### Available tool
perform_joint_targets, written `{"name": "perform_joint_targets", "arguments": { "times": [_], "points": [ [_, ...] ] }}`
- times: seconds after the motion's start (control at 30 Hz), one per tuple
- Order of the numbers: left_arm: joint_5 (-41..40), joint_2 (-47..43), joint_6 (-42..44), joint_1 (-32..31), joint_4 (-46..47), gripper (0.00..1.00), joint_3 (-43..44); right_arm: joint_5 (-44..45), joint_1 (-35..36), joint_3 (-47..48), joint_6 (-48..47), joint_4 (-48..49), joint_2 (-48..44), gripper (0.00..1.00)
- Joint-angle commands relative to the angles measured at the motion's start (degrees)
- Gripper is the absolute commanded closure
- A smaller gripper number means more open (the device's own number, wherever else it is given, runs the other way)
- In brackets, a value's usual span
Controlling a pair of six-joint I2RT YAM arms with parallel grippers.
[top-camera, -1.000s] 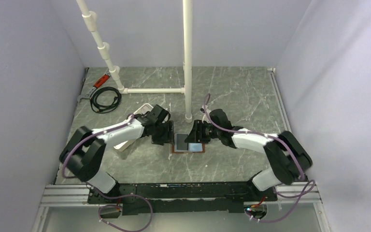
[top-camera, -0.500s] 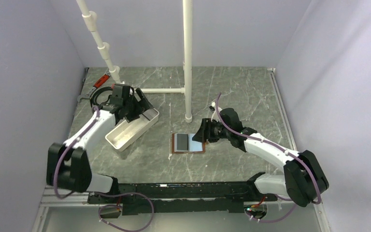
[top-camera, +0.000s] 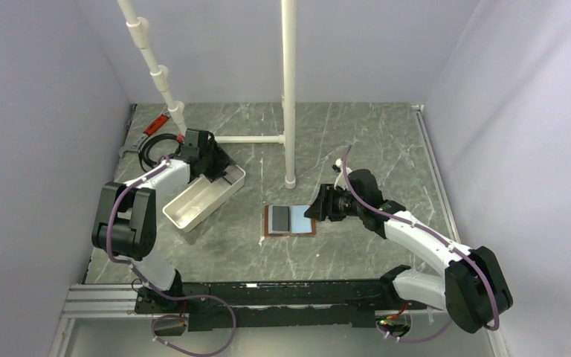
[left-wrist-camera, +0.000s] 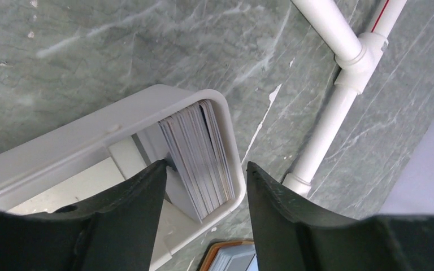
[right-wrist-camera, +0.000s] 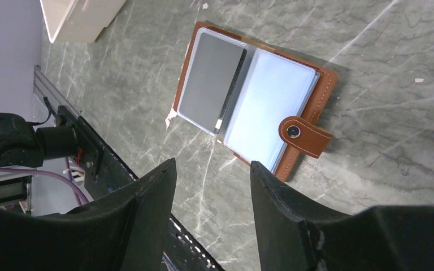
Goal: Put the credit cards into the card holder
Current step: Pick up the credit card from the storage box.
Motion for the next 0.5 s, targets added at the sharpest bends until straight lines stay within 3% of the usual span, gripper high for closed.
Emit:
{"name": "perform_joint_targets", "arguments": {
  "times": [0.0,0.27,0.47],
  "points": [
    [-1.1,0.7,-3.3,0.1,5.2,0.43,-0.6,0.0,-0.7,-0.5,-1.3,-0.1,-1.3,0.47],
    [-2.2,-0.1,-5.3,0.0,2.9,0.48,-1.1,-0.7,-1.2,-1.0,-0.8,0.7,-1.3,0.48],
    [-2.2,0.4,-5.3,0.0,4.2,0.59,-2.1,-0.8,-1.3,-0.9,-0.9,0.7,-1.0,0.48]
  ]
}}
